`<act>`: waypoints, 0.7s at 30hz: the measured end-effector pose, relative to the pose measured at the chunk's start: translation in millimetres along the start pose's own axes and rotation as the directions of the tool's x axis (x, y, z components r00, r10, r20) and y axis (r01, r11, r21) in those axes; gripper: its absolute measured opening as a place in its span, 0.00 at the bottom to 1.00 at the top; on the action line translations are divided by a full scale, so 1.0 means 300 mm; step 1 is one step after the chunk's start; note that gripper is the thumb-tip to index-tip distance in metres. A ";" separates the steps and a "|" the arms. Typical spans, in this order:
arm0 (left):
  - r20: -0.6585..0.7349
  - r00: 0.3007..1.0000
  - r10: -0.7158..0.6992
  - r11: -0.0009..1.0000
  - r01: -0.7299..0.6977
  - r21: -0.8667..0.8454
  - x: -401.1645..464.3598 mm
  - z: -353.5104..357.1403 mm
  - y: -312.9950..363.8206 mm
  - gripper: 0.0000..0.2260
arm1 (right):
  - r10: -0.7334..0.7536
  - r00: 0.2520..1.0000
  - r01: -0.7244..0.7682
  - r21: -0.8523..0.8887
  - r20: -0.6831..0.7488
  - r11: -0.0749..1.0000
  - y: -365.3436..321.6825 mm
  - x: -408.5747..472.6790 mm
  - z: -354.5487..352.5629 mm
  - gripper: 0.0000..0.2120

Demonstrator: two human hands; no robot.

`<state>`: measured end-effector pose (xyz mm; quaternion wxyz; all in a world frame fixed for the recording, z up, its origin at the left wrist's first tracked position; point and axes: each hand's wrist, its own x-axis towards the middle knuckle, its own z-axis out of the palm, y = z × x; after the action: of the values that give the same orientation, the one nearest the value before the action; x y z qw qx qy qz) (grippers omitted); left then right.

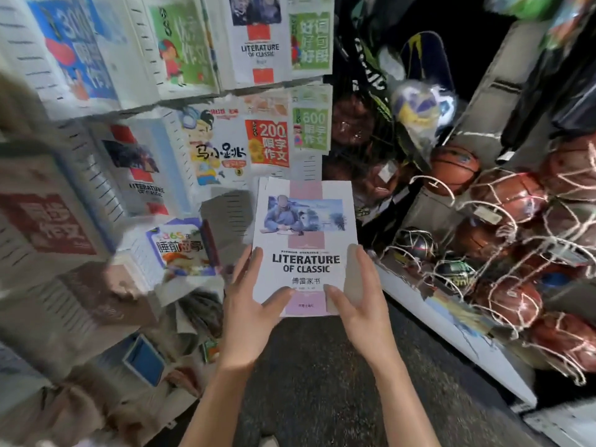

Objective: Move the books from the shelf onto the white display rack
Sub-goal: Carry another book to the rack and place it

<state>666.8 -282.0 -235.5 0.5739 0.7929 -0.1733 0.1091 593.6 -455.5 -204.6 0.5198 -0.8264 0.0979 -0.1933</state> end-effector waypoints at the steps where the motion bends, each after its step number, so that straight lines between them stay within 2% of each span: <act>1: -0.007 1.000 -0.019 1.000 0.019 0.011 0.044 0.011 -0.028 0.35 | 0.015 1.000 -0.016 0.034 0.008 0.999 0.011 0.056 0.006 0.35; 3: -0.037 0.999 -0.008 0.999 0.010 0.043 0.120 0.025 -0.073 0.37 | 0.047 0.998 -0.050 0.084 0.040 0.995 0.039 0.163 0.024 0.35; 5: -0.069 0.997 -0.019 0.998 0.023 0.057 0.183 0.037 -0.108 0.33 | 0.056 0.994 -0.067 0.122 0.089 0.990 0.076 0.261 0.054 0.34; 7: -0.019 0.999 0.029 0.995 -0.027 0.096 0.221 0.057 -0.130 0.27 | 0.081 0.987 -0.100 0.138 0.138 0.985 0.124 0.347 0.089 0.34; 8: 0.019 0.999 0.040 0.991 -0.042 0.124 0.243 0.068 -0.159 0.30 | 0.088 0.984 -0.110 0.135 0.157 0.985 0.151 0.385 0.107 0.35; 9: 0.027 0.999 -0.022 0.989 0.017 0.145 0.261 0.079 -0.183 0.35 | 0.091 0.982 -0.113 0.132 0.166 0.985 0.179 0.420 0.125 0.35; 11: -0.017 0.989 -0.145 0.977 0.145 0.158 0.284 0.106 -0.247 0.38 | 0.085 0.982 -0.108 0.138 0.168 0.985 0.219 0.488 0.154 0.35; 14: -0.061 0.974 -0.219 0.968 0.225 0.114 0.300 0.157 -0.322 0.43 | 0.105 0.973 -0.132 0.123 0.205 0.984 0.280 0.586 0.188 0.37; 21: -0.105 0.926 -0.363 0.925 0.372 0.080 0.347 0.298 -0.432 0.40 | 0.019 0.963 -0.049 0.104 0.269 0.993 0.457 0.750 0.244 0.33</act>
<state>811.8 -345.9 -338.1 0.5516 0.8329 0.0095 0.0430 833.5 -537.4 -306.7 0.5762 -0.8132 0.0301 -0.0761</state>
